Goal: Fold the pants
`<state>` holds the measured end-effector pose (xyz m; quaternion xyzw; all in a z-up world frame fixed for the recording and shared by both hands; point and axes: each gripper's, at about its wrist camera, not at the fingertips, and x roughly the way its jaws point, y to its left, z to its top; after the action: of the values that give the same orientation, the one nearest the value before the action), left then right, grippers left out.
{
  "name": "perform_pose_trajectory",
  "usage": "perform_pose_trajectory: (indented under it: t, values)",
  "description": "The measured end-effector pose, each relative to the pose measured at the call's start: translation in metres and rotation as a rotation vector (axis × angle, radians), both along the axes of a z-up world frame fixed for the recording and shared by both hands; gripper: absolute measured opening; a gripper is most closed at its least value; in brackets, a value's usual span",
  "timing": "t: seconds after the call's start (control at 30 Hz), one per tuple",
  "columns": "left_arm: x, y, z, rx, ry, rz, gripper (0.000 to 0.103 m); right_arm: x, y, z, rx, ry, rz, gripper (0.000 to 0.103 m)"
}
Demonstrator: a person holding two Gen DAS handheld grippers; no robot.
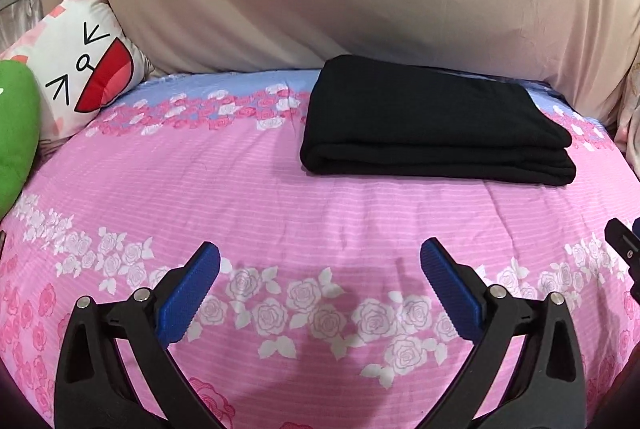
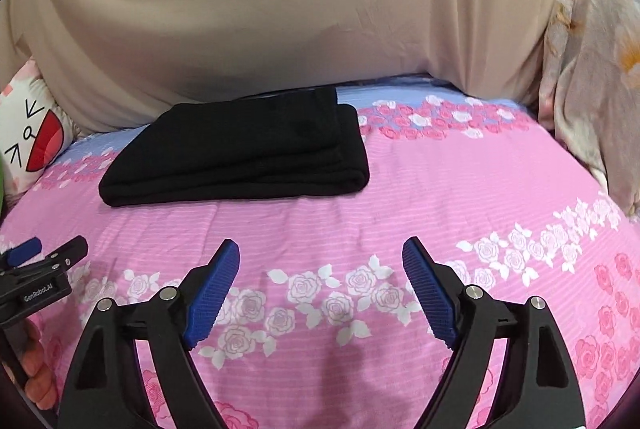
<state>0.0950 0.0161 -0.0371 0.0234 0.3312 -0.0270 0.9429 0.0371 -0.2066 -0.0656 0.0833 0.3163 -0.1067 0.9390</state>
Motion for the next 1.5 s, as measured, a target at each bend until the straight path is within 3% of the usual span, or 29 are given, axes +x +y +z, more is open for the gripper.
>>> perform_pose_trajectory:
  t: [1.5]
  values:
    - [-0.008,-0.0035,0.0066,-0.007,-0.054,-0.013,0.098,-0.0021,-0.0003,-0.0005,-0.018,0.011,-0.002,0.086]
